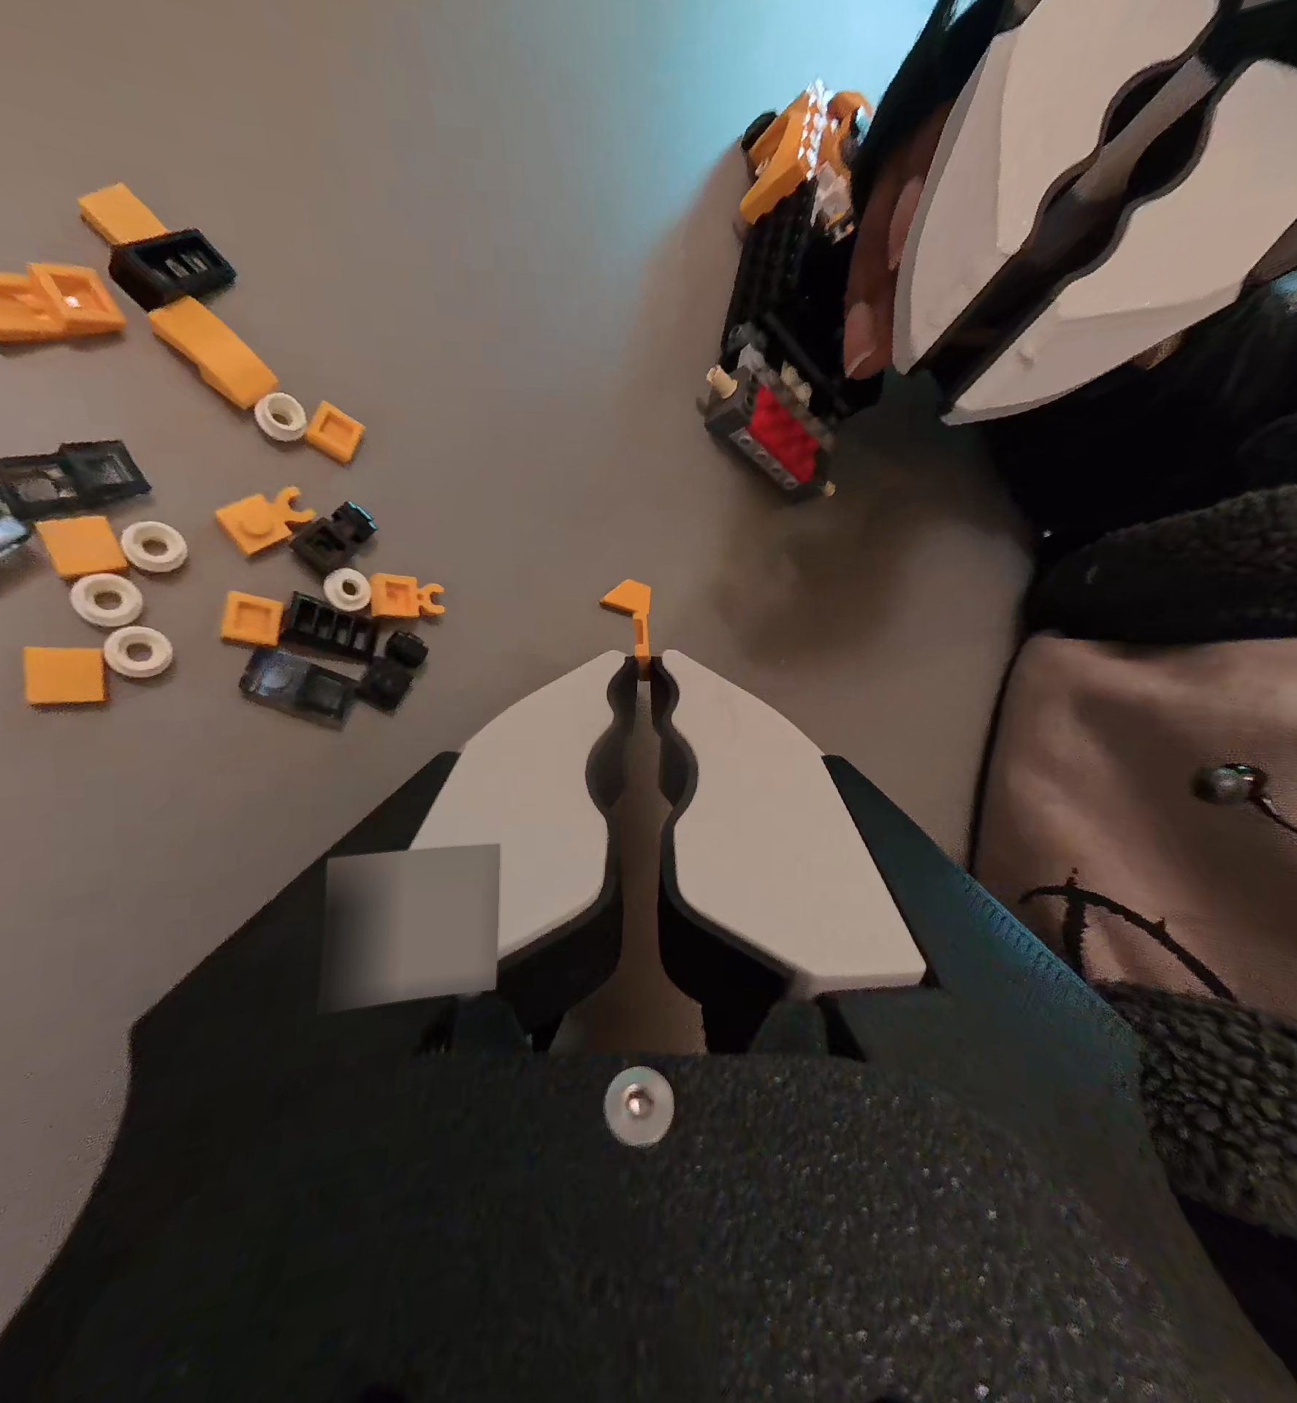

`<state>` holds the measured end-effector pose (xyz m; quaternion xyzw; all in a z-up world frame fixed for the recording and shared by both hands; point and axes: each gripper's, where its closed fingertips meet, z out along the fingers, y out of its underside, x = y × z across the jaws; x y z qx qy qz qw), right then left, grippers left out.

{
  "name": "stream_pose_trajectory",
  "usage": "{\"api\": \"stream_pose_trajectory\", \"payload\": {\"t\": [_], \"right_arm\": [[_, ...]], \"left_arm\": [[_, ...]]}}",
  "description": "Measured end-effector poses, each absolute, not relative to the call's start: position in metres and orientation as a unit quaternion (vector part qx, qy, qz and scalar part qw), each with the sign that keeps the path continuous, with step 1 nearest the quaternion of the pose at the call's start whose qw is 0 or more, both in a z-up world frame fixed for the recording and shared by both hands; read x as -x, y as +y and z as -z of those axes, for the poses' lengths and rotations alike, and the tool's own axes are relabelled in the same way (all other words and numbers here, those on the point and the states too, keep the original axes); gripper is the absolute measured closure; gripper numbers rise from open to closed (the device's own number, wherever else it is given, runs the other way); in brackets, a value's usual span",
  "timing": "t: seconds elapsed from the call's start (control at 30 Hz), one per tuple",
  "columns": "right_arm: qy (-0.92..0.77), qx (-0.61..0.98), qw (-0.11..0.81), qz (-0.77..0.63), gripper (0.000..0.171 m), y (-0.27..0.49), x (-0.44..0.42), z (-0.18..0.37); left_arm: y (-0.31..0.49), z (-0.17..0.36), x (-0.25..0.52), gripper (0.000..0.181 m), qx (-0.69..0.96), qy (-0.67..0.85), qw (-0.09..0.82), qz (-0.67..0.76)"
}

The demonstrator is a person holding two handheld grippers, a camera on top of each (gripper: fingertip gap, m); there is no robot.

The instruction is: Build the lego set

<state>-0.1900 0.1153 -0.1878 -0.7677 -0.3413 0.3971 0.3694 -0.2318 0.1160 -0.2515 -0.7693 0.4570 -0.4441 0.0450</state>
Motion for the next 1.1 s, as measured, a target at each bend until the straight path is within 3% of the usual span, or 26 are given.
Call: {"api": "stream_pose_trajectory", "payload": {"t": [0.27,0.5,0.67,1.1], "right_arm": [[-0.347,0.771,0.364,-0.391,0.164,0.114,0.192,0.188],[-0.349,0.77,0.363,-0.392,0.164,0.113,0.19,0.185],[-0.348,0.766,0.372,-0.392,0.164,0.113,0.185,0.178],[-0.349,0.766,0.374,-0.389,0.164,0.112,0.185,0.177]], "left_arm": [[0.121,0.26,0.242,0.179,0.783,0.51,0.06,0.352],[0.117,0.26,0.242,0.177,0.767,0.542,-0.009,0.343],[0.125,0.259,0.242,0.171,0.771,0.556,-0.008,0.311],[0.13,0.26,0.255,0.163,0.779,0.578,0.126,0.209]]}}
